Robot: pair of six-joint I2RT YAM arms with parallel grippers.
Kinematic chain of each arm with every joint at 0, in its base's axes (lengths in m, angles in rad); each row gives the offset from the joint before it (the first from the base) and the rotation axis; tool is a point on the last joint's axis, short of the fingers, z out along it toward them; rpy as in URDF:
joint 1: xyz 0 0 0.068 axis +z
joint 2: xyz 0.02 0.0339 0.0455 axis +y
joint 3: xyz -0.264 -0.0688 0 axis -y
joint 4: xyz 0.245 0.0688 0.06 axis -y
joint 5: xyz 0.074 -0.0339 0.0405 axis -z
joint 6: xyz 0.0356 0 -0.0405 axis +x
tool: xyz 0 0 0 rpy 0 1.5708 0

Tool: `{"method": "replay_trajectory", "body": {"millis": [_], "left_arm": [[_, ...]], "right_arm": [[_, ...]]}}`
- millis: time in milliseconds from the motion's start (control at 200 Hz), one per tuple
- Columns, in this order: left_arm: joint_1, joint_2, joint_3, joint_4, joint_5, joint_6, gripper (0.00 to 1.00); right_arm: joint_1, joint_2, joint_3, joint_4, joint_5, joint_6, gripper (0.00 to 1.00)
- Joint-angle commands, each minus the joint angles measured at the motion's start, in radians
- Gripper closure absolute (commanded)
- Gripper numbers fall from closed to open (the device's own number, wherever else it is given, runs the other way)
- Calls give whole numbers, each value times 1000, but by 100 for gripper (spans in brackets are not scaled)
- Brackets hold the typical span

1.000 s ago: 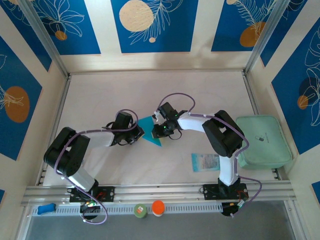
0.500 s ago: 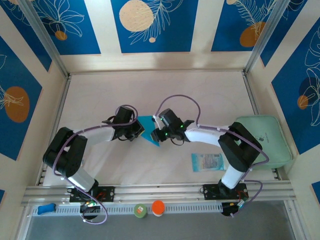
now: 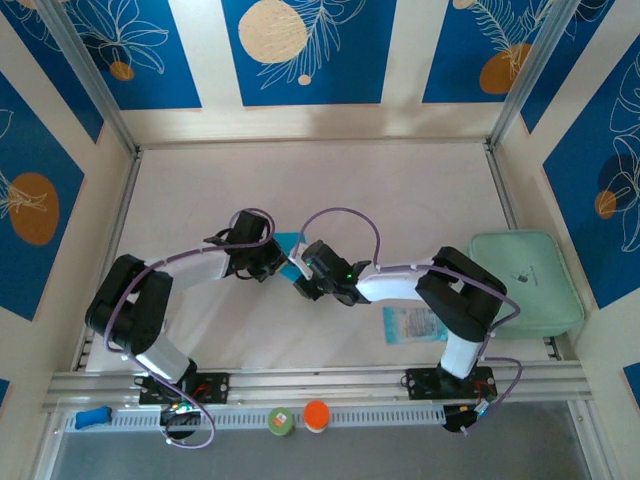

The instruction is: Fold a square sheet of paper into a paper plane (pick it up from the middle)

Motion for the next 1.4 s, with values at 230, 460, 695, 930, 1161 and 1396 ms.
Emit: {"method": "replay_trajectory", "body": {"millis": [230,460,695,930,1161,1396], "left_arm": [[-1,-42,16,-21,-15,-47,87],[43,-100,-23,-26,-21,-47,73],[91,-204,-138,-18,-54,-52,63],[87,-150,-200,144,36,-70,73],[77,-37,-137,208,89,-51,77],[70,13,-122,213,97,-48,80]], "right_arm": [[10,35,-10,98,24,-67,72],[-6,22,-43,133,12,-86,83],[-36,11,-55,140,-18,-82,89],[-58,-3,-68,156,-74,-77,91],[-85,-15,-83,177,-146,-71,92],[-109,-9,-82,166,-219,-53,94]]}}
